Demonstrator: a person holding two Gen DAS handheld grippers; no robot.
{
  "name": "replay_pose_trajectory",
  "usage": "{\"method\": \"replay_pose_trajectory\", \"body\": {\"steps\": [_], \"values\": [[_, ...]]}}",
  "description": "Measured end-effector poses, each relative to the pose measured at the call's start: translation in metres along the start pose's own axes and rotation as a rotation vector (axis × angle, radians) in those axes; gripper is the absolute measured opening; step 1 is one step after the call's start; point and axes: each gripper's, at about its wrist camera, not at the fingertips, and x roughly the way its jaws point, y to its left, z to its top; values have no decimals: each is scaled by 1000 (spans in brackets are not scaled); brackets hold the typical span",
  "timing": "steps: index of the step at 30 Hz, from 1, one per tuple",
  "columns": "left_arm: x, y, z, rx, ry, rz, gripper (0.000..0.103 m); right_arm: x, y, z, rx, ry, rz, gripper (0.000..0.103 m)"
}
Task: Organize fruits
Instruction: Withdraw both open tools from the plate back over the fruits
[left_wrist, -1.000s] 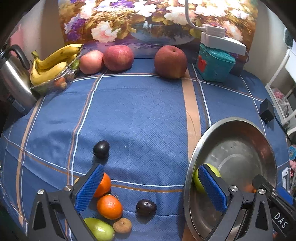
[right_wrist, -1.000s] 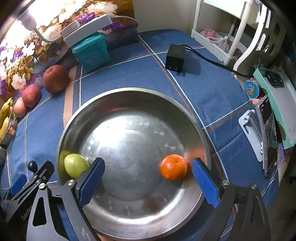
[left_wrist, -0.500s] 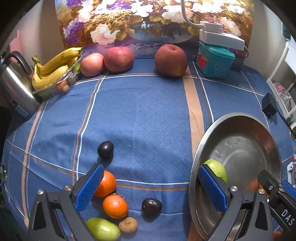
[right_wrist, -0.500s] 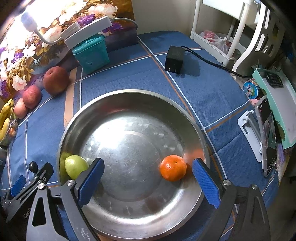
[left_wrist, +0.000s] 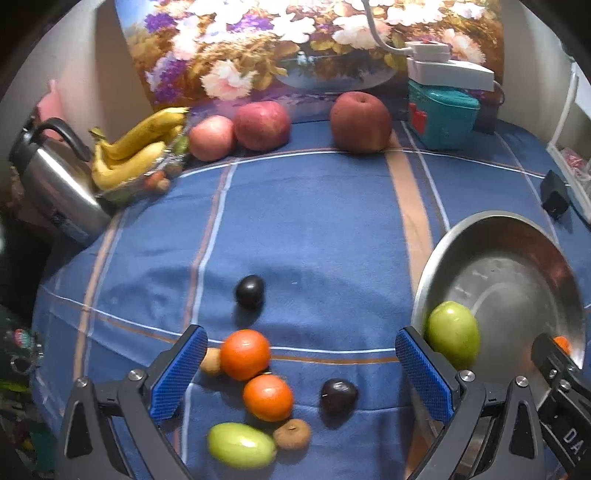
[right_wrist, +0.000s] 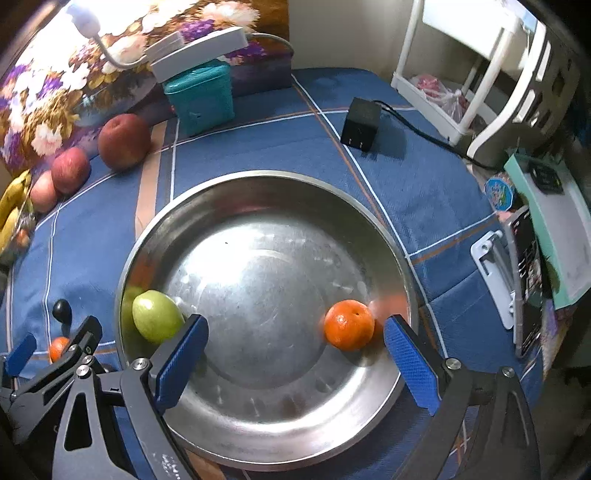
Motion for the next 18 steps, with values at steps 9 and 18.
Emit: {"method": "replay_pose_trajectory", "body": {"steps": [9,18], "values": [[-4,24,-9,-41,37,-10,103,-16,14,-4,0,-33,39,96],[-6,68,-16,-101,64,-8,103,-37,42,-9,-35,-85,101,96]]}}
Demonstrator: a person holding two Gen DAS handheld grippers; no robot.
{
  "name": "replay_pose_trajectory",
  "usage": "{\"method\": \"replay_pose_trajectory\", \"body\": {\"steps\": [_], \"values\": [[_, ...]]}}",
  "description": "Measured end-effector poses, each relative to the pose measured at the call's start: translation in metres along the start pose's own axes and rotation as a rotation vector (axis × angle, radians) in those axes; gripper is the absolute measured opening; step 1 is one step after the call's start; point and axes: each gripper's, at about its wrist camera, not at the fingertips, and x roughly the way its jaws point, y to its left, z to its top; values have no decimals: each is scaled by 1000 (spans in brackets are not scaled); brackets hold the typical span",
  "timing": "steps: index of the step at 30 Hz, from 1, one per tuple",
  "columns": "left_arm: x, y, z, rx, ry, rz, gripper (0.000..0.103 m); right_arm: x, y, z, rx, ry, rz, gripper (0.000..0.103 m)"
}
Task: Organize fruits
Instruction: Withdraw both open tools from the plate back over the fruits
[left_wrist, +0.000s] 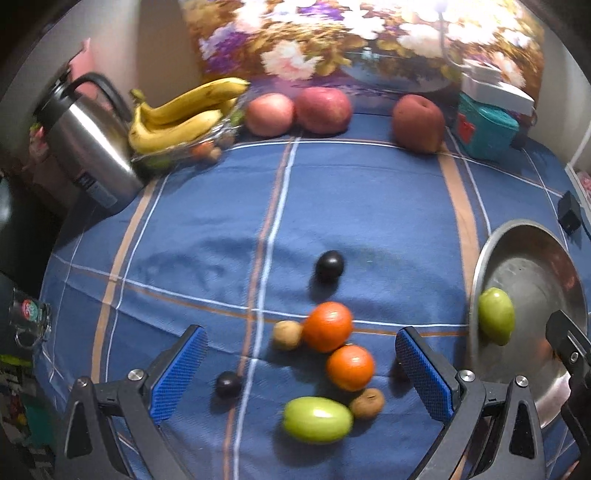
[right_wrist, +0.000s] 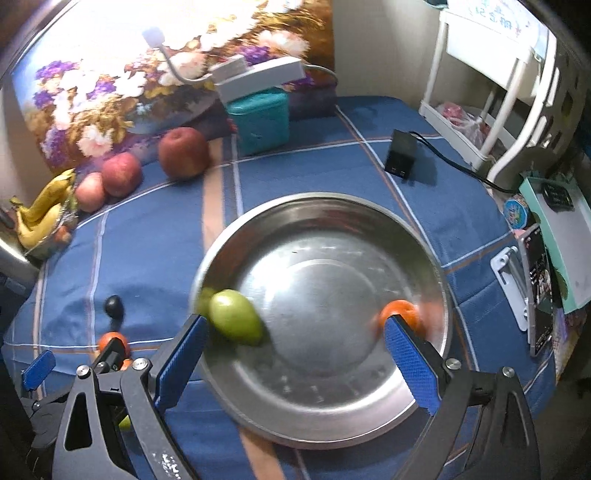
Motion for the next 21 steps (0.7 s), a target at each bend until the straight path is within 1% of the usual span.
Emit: {"method": "replay_pose_trajectory", "body": {"steps": [11,21], "values": [[0,64,-5,-117,18,-41,103,-13,45,-7,-91,-20,23,96],[0,110,-11,-190,23,-40,103,-19,89,-17,-175,-13,43,96]]}}
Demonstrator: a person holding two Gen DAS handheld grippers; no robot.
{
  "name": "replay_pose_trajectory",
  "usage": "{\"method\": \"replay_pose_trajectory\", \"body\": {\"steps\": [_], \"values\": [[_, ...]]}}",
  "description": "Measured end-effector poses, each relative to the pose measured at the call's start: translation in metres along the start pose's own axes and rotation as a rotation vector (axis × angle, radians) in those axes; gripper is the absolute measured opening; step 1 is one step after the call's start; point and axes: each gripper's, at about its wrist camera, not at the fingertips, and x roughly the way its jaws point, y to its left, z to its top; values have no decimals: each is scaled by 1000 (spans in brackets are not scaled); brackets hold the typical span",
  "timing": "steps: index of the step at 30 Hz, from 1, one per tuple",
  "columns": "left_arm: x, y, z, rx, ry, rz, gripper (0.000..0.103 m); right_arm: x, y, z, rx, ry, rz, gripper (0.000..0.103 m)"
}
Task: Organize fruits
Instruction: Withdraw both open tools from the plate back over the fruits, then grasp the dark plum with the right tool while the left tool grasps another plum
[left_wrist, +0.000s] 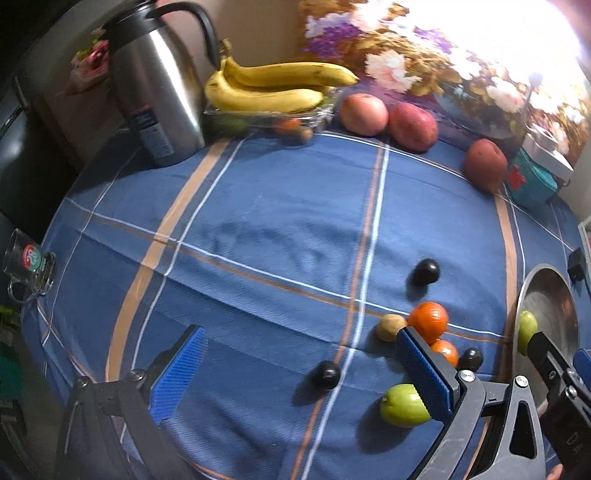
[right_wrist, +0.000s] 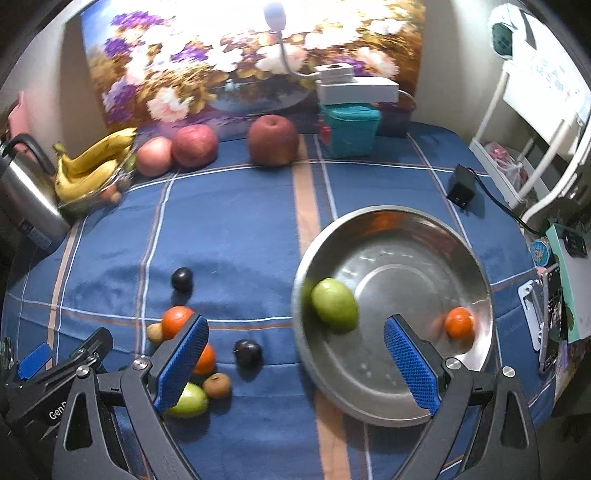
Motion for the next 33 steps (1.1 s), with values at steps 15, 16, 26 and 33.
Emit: {"method": "replay_pose_trajectory", "body": {"steps": [15,16,26,33], "values": [[9,31,-4,-57,28,-15,103,7,48,-11,-67,51,97,96],[11,30,-4,-55,35,-19,103,9,49,-12,-69,59,102,96],[37,24,-12,-80,103,-85,103,35,43,-17,-58,128,122,96],[45,14,-13,-60,120,-112,103,46,35,-18,-20,155,143,83]]}}
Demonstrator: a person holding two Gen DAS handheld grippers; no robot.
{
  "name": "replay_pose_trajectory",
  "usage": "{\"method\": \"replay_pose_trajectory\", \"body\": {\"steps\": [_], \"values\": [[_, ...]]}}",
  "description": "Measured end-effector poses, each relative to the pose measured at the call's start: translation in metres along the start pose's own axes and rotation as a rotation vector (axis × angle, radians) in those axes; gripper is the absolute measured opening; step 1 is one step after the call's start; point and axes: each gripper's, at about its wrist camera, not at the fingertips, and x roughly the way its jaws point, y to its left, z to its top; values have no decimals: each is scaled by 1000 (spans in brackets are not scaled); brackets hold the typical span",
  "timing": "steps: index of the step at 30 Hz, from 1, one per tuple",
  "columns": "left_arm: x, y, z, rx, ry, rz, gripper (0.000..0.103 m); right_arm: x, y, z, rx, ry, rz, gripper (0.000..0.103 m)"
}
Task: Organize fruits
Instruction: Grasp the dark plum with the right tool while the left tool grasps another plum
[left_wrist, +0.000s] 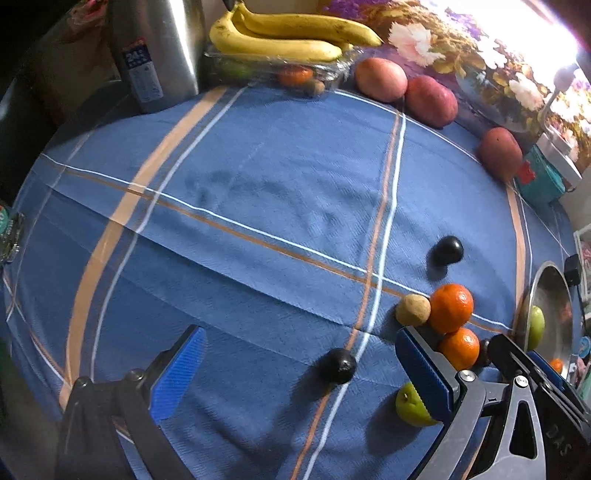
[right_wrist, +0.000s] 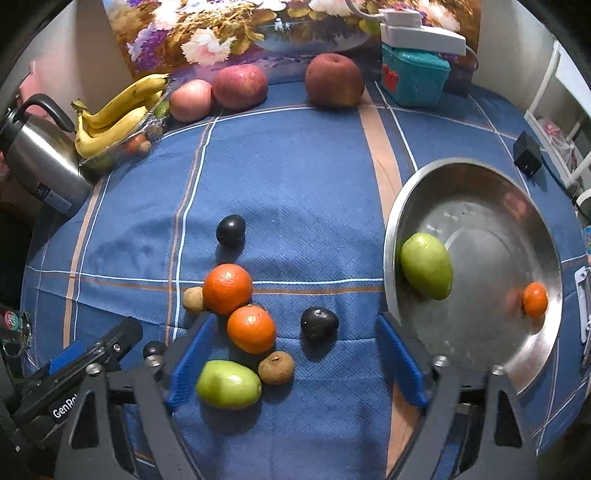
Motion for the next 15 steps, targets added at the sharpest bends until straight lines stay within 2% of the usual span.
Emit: {"method": "replay_pose_trajectory", "body": {"steps": [8,11,15], "values": [[16,-6,-1,-9,58,-34,102,8,-8,0,19,17,21,67],[21,-9,-3,-5,72,-38,101,12,-10,0,25,24,24,64],[27,-13,-4,0,89,-60,93,15,-15,1,42,34,18,64]]}}
